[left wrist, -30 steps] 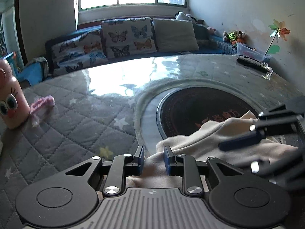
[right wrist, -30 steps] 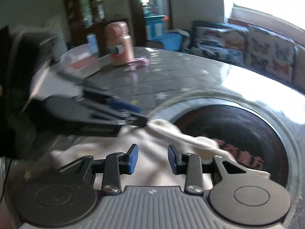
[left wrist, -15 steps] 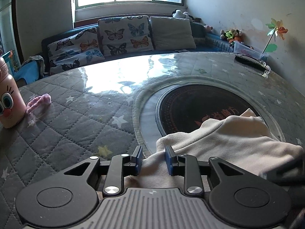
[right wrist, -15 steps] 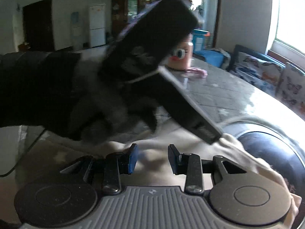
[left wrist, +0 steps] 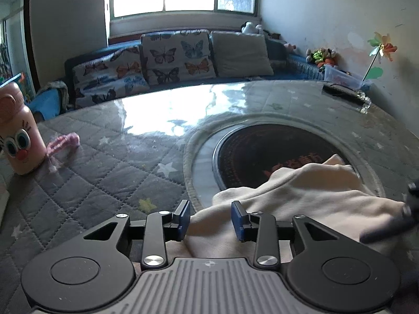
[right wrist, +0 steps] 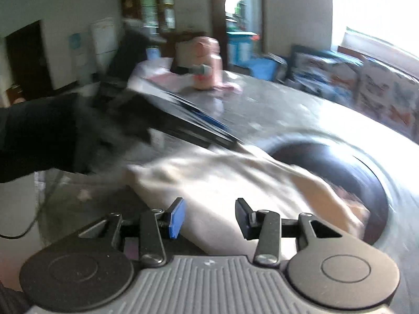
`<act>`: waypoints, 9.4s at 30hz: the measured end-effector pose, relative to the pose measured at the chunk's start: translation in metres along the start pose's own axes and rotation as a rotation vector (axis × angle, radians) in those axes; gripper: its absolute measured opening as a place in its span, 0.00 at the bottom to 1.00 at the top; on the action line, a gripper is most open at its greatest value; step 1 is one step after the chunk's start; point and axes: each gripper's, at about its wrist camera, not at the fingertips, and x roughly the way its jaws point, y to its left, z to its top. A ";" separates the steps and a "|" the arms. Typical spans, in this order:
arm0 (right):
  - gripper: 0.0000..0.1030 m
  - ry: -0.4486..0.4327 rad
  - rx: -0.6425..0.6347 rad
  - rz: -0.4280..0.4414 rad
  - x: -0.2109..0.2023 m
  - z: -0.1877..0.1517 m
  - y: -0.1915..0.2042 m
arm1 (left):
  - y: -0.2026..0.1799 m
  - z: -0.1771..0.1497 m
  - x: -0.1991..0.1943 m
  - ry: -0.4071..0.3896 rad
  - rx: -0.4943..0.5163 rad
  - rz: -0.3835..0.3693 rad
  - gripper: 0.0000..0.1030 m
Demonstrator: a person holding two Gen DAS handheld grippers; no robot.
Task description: Fold clothes
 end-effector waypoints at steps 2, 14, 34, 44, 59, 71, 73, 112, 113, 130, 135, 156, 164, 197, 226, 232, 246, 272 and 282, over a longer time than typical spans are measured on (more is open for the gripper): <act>0.42 0.027 0.055 -0.025 -0.005 -0.009 -0.015 | -0.006 -0.002 -0.011 -0.019 0.020 -0.002 0.36; 0.40 -0.025 0.298 -0.082 -0.041 -0.014 -0.093 | -0.072 -0.013 -0.033 -0.058 0.112 -0.114 0.36; 0.20 0.044 0.340 -0.225 0.012 -0.019 -0.140 | -0.154 -0.023 0.003 0.002 0.209 -0.295 0.36; 0.20 -0.022 0.297 -0.194 -0.007 -0.005 -0.127 | -0.160 -0.026 -0.004 -0.021 0.216 -0.304 0.38; 0.21 -0.003 0.278 -0.174 0.009 0.005 -0.117 | -0.080 -0.016 -0.018 -0.040 0.074 -0.106 0.53; 0.21 0.027 0.277 -0.137 0.050 0.024 -0.105 | -0.005 -0.011 0.012 0.019 -0.120 0.013 0.47; 0.21 0.038 0.277 -0.148 0.056 0.022 -0.106 | 0.001 -0.015 0.014 0.020 -0.127 0.024 0.45; 0.60 -0.028 0.064 -0.095 0.008 -0.011 -0.017 | 0.009 -0.079 -0.067 -0.016 -0.190 0.150 0.64; 0.60 -0.019 0.071 -0.100 0.007 -0.015 -0.019 | 0.009 -0.081 -0.064 -0.006 -0.188 0.155 0.64; 0.63 -0.014 0.106 -0.049 -0.019 -0.042 -0.025 | 0.006 -0.083 -0.066 -0.004 -0.186 0.168 0.70; 0.63 -0.037 0.100 -0.043 -0.029 -0.034 -0.020 | 0.007 -0.080 -0.077 -0.044 -0.189 0.160 0.84; 0.68 -0.019 0.181 -0.072 -0.033 -0.045 -0.040 | -0.002 -0.068 -0.075 -0.082 -0.187 0.115 1.00; 0.77 -0.020 0.226 -0.066 -0.014 -0.035 -0.056 | -0.005 -0.062 -0.071 -0.080 -0.185 0.112 1.00; 0.61 -0.025 0.166 -0.121 0.009 0.010 -0.077 | 0.014 -0.060 -0.040 0.013 -0.300 0.081 0.76; 0.31 0.040 -0.500 0.019 0.080 0.018 0.111 | 0.047 -0.045 -0.049 0.056 -0.438 -0.010 0.21; 0.12 -0.001 -0.392 0.017 0.068 0.023 0.098 | 0.051 -0.048 -0.060 0.014 -0.510 -0.030 0.55; 0.10 -0.088 -0.258 0.026 0.032 0.021 0.074 | 0.057 -0.053 -0.031 0.088 -0.751 -0.166 0.32; 0.07 -0.126 -0.221 0.028 0.026 0.022 0.069 | 0.066 -0.069 -0.034 0.051 -0.935 -0.223 0.50; 0.12 -0.119 -0.172 0.036 0.020 0.019 0.056 | 0.068 -0.074 -0.027 0.070 -0.952 -0.195 0.18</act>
